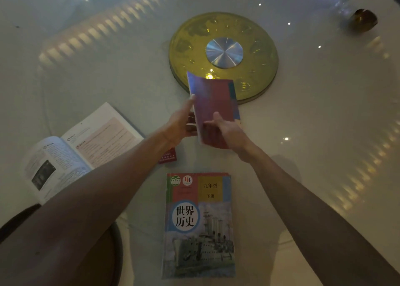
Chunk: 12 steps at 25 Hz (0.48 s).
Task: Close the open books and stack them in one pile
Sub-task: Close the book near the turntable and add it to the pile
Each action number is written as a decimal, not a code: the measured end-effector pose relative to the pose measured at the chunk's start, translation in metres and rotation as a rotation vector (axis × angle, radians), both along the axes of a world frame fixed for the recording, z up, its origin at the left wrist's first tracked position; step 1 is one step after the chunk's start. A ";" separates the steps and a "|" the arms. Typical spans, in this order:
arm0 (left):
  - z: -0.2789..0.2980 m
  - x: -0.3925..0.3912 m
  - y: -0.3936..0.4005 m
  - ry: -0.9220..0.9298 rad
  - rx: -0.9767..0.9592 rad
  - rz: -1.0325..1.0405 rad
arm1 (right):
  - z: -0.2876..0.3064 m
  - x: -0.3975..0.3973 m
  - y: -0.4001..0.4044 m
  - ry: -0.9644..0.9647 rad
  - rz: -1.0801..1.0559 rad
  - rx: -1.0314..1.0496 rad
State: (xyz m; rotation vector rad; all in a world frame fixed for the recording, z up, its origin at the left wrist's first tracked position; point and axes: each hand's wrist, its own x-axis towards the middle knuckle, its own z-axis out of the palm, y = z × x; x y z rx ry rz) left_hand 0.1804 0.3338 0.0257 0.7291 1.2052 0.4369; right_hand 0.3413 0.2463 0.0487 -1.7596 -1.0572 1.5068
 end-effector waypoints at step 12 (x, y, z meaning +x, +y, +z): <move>0.059 0.019 -0.056 -0.211 0.137 0.040 | -0.004 -0.002 -0.142 -0.399 -0.541 0.150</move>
